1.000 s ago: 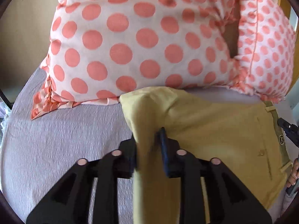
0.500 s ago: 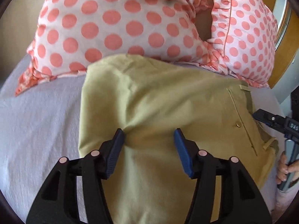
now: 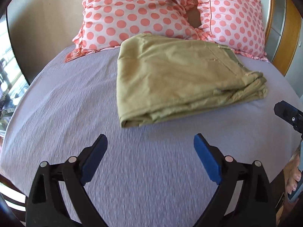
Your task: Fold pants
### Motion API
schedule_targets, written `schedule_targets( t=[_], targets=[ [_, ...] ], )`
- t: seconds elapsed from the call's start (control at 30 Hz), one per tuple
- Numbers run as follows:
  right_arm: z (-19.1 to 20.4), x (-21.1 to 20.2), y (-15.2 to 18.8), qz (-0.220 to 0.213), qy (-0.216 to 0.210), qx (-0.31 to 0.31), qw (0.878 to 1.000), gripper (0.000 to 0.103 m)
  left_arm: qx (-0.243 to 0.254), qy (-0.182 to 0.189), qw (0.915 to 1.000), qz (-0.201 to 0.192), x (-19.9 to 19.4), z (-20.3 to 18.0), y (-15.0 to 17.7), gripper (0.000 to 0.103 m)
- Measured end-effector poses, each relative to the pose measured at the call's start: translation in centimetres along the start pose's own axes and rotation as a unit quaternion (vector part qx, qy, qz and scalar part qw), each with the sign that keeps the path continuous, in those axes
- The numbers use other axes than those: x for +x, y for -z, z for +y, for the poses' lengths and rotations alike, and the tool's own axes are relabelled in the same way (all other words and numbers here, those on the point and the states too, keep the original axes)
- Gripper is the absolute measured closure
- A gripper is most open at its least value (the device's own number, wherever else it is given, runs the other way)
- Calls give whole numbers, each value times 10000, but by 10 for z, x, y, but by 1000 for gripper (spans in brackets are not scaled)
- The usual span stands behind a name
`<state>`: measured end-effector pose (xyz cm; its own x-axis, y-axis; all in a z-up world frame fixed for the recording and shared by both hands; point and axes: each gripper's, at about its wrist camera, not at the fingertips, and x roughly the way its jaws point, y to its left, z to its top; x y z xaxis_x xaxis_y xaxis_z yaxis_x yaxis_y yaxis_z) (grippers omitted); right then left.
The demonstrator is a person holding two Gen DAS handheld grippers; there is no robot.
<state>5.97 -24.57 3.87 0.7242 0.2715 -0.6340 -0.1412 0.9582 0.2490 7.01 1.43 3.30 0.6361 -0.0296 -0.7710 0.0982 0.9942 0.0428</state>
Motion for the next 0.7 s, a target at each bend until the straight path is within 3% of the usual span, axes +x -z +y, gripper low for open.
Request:
schedule_targets(
  t=[0.17, 0.27, 0.47, 0.7],
  targets=[
    [10, 13, 22, 210, 169, -5, 9996, 1, -1, -120, 9999, -53, -2, -2, 20, 2],
    [16, 14, 29, 133, 382, -133, 9991, 1, -215, 41, 9997, -127, -2, 4, 25, 2],
    [35, 23, 39, 37, 1024, -658, 9926, 1, -317, -103, 9982, -491, -5, 1, 34, 2],
    [33, 22, 44, -168, 1031, -597, 9927, 1, -314, -138, 9967, -737, -6, 1, 40, 2]
  ],
)
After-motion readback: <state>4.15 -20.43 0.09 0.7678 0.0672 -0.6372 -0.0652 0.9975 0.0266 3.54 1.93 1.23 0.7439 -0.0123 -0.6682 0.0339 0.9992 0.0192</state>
